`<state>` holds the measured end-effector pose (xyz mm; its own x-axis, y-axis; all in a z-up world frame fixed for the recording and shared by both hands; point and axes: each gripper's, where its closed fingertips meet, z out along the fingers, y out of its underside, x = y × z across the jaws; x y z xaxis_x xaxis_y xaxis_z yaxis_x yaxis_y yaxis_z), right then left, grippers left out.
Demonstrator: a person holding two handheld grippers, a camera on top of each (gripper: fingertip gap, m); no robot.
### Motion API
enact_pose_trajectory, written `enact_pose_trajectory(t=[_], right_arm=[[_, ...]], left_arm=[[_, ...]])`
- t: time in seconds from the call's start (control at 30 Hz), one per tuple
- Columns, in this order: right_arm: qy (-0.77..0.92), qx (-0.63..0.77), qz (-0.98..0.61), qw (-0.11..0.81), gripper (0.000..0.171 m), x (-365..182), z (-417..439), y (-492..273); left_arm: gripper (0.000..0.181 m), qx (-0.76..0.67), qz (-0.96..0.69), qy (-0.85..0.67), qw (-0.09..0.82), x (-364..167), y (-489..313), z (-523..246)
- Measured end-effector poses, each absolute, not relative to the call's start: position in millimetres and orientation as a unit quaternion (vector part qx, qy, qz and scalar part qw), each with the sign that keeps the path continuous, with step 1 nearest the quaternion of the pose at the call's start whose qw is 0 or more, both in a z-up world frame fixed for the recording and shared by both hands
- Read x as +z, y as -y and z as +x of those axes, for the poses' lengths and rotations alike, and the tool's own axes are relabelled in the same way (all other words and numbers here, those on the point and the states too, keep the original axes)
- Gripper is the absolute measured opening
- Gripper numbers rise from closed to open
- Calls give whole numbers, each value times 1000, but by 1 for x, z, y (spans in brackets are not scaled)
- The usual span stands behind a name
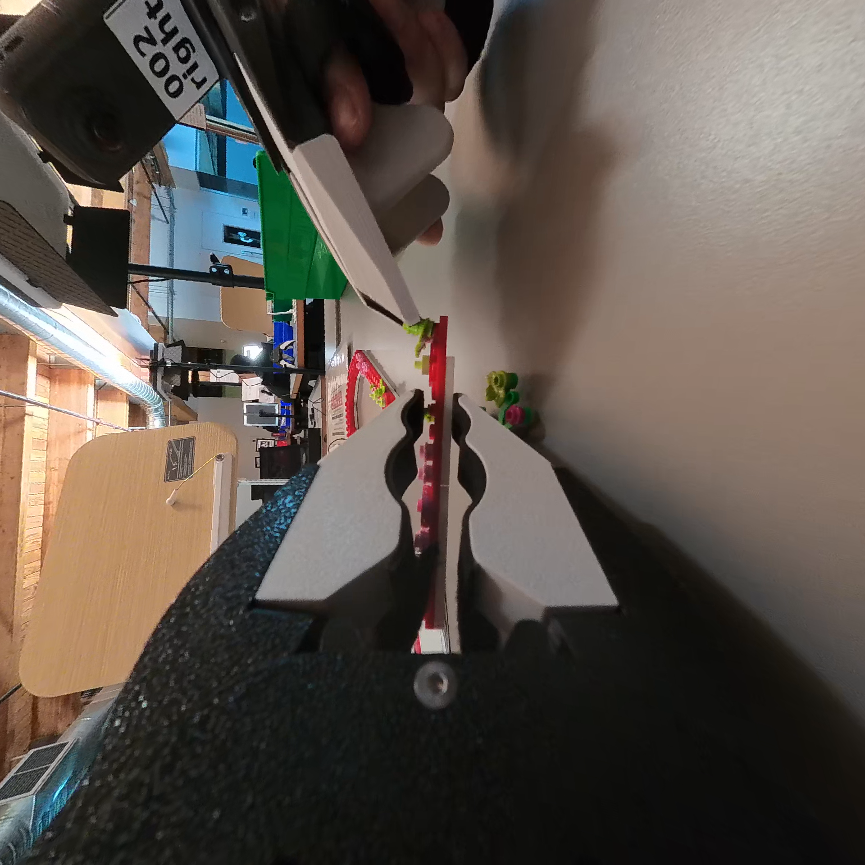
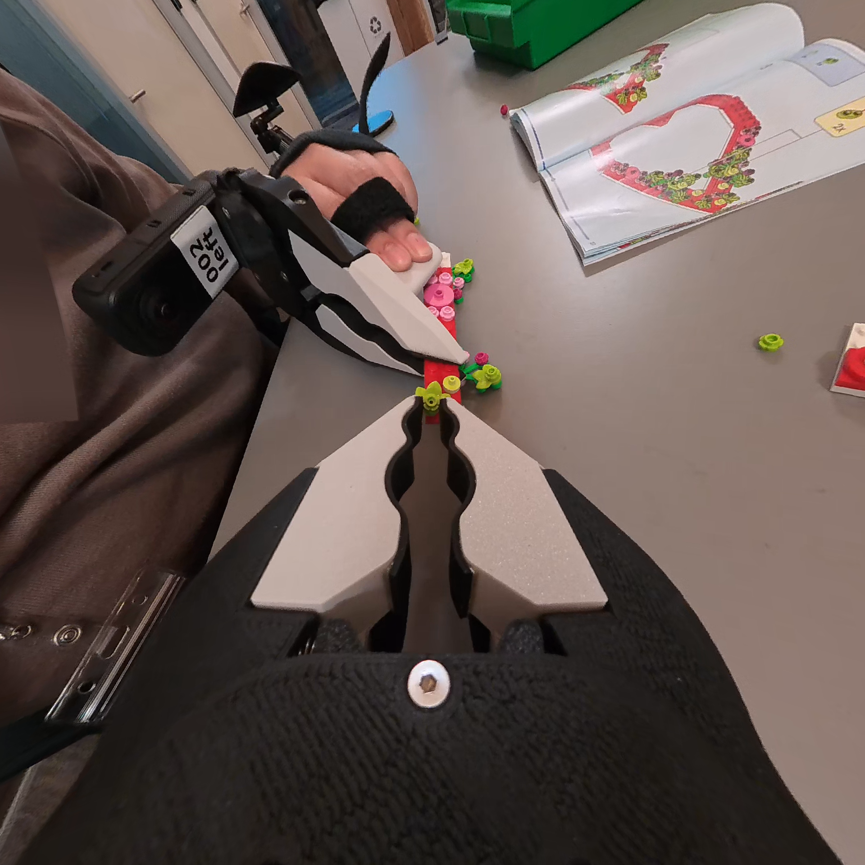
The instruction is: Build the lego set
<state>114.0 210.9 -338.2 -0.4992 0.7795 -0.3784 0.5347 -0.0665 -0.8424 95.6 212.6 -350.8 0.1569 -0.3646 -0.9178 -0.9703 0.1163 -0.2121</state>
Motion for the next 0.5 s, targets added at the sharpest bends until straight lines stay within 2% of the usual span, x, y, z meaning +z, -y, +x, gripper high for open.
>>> enact_pose_trajectory(t=[0.33,0.4,0.5], right_arm=[[685,530,-486,121,5,-343,114,-211],[659,553,-499,103,5,-339,112,-212],[547,646,-532,23,4,-317,108,-215]], left_arm=[[8,314,-588,-574,476,-354,-212,95],[8,315,-590,-569,478,-353,-213,94],[8,314,-598,-551,490,-346,-214,90]])
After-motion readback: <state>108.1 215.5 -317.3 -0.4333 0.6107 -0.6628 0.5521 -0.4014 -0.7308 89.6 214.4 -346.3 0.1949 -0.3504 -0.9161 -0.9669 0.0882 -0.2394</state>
